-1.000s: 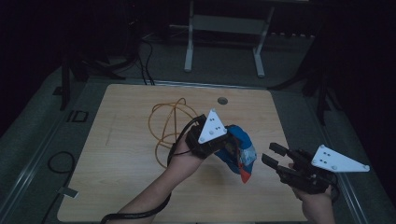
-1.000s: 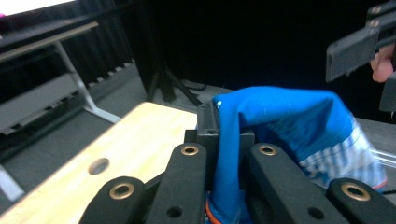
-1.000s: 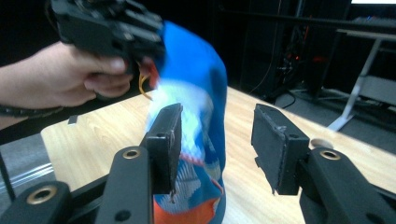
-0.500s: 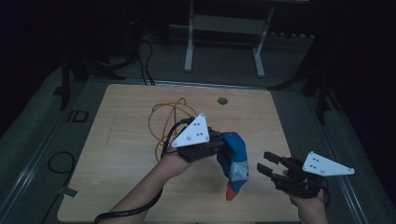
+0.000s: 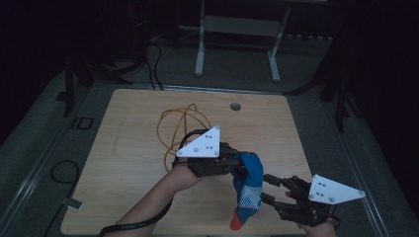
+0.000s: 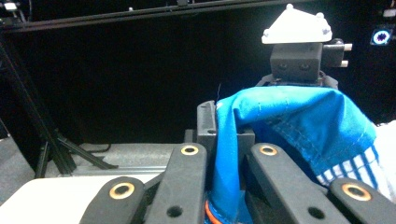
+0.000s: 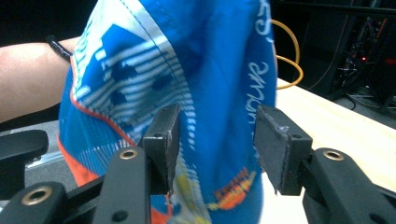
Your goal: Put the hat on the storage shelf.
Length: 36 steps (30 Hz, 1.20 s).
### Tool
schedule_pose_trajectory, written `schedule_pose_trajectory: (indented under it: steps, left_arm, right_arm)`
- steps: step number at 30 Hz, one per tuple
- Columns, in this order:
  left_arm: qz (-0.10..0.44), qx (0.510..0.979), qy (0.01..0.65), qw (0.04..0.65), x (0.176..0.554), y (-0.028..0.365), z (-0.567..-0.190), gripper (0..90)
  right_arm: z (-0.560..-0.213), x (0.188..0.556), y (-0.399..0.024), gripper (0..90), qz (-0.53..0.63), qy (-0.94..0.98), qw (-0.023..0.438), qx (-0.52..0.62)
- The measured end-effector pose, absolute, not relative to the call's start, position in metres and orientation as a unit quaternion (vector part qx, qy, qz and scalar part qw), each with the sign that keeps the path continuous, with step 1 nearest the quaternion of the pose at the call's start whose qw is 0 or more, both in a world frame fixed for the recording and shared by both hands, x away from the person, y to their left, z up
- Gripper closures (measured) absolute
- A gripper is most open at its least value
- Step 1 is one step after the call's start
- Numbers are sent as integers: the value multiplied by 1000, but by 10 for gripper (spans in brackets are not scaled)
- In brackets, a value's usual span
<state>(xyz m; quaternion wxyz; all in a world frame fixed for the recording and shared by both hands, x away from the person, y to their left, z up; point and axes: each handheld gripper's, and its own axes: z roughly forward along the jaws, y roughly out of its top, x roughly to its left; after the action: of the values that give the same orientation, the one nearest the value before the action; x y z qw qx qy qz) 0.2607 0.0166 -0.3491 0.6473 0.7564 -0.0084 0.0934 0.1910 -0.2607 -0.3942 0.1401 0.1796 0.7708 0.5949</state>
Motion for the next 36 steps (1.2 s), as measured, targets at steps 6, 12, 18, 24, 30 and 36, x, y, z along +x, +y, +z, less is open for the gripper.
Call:
schedule_pose_trajectory:
  steps: [6,12,18,24,30,36]
  left_arm:
    - [90,760,-1,644,264,16,-352,880]
    - [92,766,11,636,266,23,-355,879]
    - [93,788,13,609,267,29,-359,878]
    - [103,799,9,593,265,27,-363,876]
    - [120,796,4,593,260,24,-359,805]
    - [149,797,6,586,250,25,-355,497]
  right_arm:
    - [-395,197,-255,887,585,769,169,192]
    - [-393,202,-260,900,588,761,184,202]
    - [-385,205,-272,900,597,748,195,216]
    - [-378,207,-281,900,606,735,202,226]
    - [-366,211,-282,900,613,729,210,222]
    - [-355,216,-280,900,613,726,217,223]
